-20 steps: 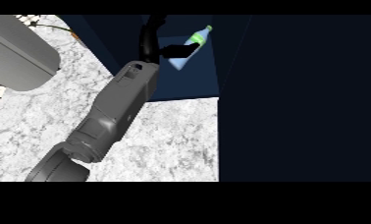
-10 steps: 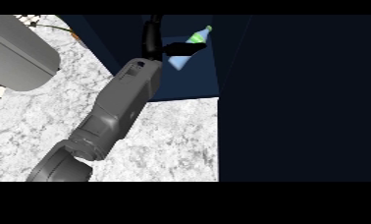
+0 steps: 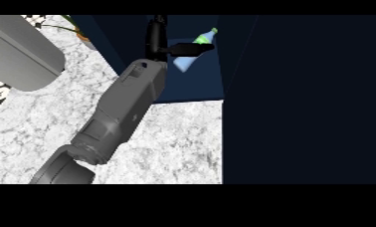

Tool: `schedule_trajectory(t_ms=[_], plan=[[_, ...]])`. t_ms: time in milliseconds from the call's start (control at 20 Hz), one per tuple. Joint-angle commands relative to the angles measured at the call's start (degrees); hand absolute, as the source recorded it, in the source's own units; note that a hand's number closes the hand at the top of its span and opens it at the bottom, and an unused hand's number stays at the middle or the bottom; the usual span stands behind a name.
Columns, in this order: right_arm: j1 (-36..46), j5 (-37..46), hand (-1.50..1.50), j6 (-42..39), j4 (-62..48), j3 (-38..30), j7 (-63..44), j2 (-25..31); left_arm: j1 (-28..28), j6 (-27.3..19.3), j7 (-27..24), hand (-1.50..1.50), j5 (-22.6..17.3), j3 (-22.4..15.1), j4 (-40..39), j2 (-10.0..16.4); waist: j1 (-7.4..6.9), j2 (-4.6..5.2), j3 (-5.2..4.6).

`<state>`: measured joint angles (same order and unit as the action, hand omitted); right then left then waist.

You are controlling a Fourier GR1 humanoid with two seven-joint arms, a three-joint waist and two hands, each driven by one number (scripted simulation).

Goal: Pick up the bottled water, place it into the cabinet and close the cabinet

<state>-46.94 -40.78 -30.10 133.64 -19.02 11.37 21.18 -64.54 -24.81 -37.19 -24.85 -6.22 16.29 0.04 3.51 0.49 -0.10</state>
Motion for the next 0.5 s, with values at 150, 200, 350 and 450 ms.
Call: schedule_trajectory(t_ms=[150, 200, 350, 450], plan=[[-0.4, -3.0, -1.5, 3.2, 7.5, -0.3, -4.6, -0.5, 6.5, -0.3, 0.2, -1.5, -7.4, -7.0, 9.7, 0.0, -0.8, -0.69, 0.03], [-0.9, -4.5, -1.5, 1.7, 6.5, -3.0, -3.6, -0.3, 5.4, -0.2, 0.6, -1.5, -6.7, -6.7, 9.4, 0.0, -1.13, -0.58, 0.05], [-3.3, -3.5, -1.5, 1.5, 8.9, -1.7, -3.8, -1.1, 12.4, -0.8, 2.4, -1.5, -10.8, -12.8, 17.3, 0.0, -1.05, -1.21, 0.01], [0.2, -4.4, -1.5, 3.1, 6.7, -2.2, -5.5, 0.5, 12.6, -2.0, 4.1, -1.5, -11.6, -16.1, 20.8, 0.0, -1.94, -0.76, 0.04]])
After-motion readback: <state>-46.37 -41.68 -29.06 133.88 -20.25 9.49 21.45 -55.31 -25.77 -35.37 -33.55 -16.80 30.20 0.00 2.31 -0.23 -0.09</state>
